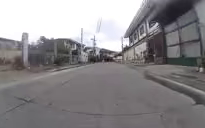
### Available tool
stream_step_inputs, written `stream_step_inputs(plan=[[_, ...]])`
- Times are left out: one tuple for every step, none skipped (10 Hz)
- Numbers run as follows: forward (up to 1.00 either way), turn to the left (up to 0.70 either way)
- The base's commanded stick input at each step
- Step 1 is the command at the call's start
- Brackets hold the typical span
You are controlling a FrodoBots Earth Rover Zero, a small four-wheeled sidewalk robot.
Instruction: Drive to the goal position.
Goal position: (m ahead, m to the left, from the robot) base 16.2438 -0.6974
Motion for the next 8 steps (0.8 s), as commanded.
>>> stream_step_inputs(plan=[[0.63,0.00],[0.63,0.00],[0.63,0.00],[0.63,0.00],[0.63,0.00],[0.63,0.00],[0.63,0.00],[0.63,0.00]])
